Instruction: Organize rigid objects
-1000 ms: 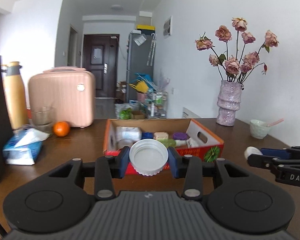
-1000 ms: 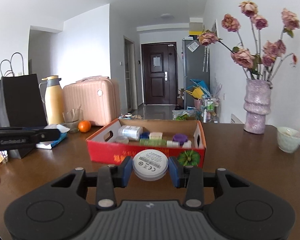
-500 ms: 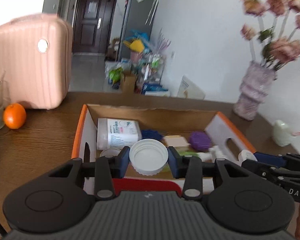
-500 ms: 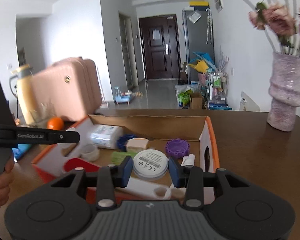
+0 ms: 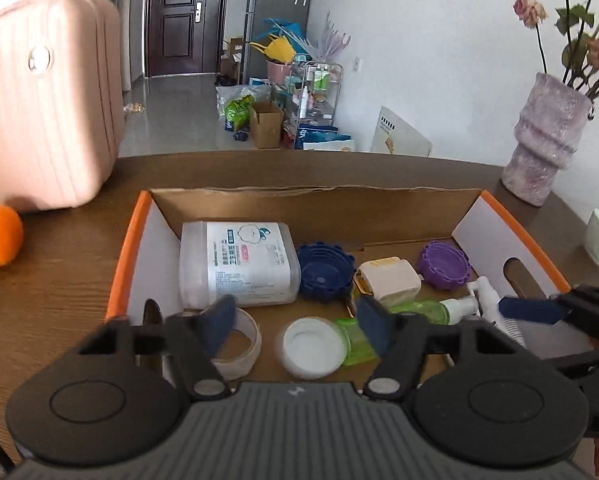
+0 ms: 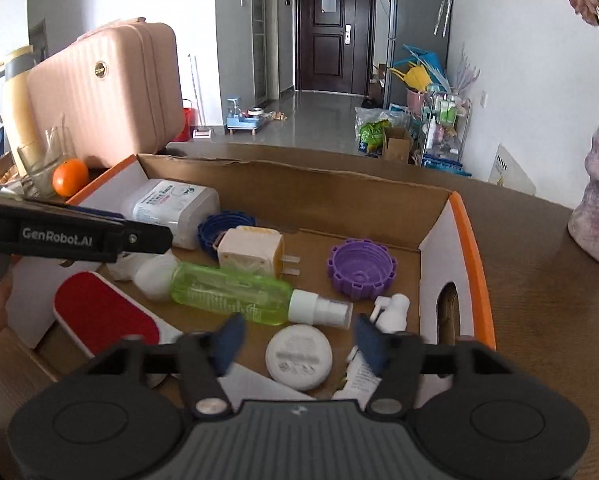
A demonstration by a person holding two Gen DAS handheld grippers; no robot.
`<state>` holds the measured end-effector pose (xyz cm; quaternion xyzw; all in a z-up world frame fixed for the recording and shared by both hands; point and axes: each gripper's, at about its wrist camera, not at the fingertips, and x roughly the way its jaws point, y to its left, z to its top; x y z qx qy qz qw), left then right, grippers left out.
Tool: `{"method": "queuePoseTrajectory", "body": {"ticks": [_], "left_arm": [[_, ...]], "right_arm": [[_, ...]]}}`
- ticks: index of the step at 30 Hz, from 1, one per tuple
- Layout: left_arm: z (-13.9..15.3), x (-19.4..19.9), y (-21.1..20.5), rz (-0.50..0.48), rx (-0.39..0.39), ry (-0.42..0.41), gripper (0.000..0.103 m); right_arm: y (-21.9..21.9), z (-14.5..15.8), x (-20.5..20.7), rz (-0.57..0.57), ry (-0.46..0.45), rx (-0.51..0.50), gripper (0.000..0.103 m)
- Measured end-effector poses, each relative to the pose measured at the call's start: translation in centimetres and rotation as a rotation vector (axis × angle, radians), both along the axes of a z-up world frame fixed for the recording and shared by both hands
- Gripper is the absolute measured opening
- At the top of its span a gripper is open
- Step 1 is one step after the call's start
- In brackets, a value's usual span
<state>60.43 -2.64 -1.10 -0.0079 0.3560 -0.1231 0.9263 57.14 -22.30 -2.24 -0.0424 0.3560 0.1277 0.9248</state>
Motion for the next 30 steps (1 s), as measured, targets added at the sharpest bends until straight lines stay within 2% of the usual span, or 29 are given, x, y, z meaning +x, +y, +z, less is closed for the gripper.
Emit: {"method": "queuePoseTrajectory", "body": {"ticks": [3, 7, 12, 16, 20, 26, 30], "left_arm": [[0.3, -0.4, -0.4, 0.001, 0.019, -0.002, 0.073], [1.0, -1.2, -0.4, 0.011, 0.019, 0.001, 0.080], [3.4, -4.4, -0.4, 0.031, 0.033, -0.052, 0.086], [5.2, -8.5, -0.2, 0.092, 0.035, -0.166, 0.099], [6.2, -13.4, -0.1, 0.179, 0.070, -0.290, 0.103], [7.0, -22.0, 0.6, 0.237, 0.007, -0.461, 0.103], [6.2, -27.1, 0.2, 0.279, 0.020, -0.503, 0.103]], "right_arm": [[-0.2, 0.6, -0.3, -0.001, -0.007, 0.018, 0.067], [-0.9, 2.1, -1.4, -0.015, -0.027, 0.027, 0.068], [-2.1, 4.8, -4.5, -0.039, -0.075, 0.045, 0.074], [-2.7, 6.6, -7.5, -0.038, -0.139, 0.055, 0.081], [-3.3, 7.9, -11.8, -0.067, -0.255, 0.059, 0.086], [-5.2, 8.0, -19.1, -0.118, -0.378, 0.125, 0.088], [-6.3, 7.3, -23.4, -0.136, -0.425, 0.141, 0.090]]}}
